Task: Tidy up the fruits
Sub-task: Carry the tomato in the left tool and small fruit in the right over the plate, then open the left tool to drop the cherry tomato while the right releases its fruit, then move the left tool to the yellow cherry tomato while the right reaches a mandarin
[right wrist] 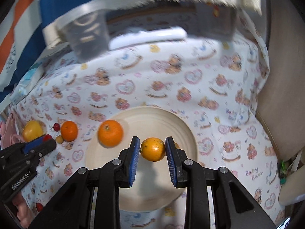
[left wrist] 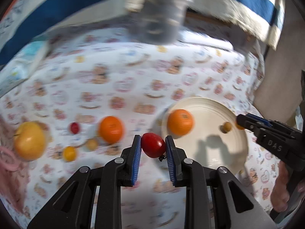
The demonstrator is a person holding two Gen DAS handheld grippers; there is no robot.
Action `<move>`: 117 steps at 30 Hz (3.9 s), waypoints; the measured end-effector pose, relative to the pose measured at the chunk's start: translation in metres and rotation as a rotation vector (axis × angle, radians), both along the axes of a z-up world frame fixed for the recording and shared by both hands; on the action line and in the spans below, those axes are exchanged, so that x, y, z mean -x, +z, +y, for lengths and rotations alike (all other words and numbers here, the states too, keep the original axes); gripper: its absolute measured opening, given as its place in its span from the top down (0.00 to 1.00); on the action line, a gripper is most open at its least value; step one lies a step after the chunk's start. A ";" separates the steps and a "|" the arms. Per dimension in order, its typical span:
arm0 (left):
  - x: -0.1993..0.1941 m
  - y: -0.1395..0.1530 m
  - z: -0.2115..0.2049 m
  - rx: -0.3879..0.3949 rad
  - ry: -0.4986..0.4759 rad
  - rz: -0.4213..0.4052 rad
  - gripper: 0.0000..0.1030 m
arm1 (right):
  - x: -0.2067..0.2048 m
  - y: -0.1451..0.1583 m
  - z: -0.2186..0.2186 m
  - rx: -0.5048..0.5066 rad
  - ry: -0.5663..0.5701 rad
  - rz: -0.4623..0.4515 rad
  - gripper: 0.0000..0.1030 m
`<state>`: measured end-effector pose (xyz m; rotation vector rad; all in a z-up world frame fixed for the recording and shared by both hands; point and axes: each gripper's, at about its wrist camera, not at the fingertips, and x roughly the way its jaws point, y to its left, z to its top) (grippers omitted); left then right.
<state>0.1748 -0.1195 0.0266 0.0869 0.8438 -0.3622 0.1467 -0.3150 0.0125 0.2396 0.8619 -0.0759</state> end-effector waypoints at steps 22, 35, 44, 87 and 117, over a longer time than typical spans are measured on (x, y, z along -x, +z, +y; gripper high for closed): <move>-0.014 -0.053 -0.060 -0.127 -0.106 0.130 0.76 | -0.018 -0.044 -0.013 -0.049 0.000 0.200 0.72; -0.012 -0.060 -0.075 -0.175 -0.120 0.096 0.75 | -0.017 -0.044 -0.014 -0.056 0.001 0.201 0.72; 0.004 -0.034 -0.071 -0.157 -0.122 -0.004 0.39 | -0.001 -0.014 -0.012 -0.059 0.008 0.058 0.46; -0.031 -0.038 0.161 0.134 0.273 -0.014 0.28 | 0.000 0.025 0.073 0.044 0.111 -0.128 0.18; -0.056 -0.086 0.149 0.038 0.312 0.043 0.74 | -0.072 -0.009 0.193 -0.035 0.237 -0.111 0.18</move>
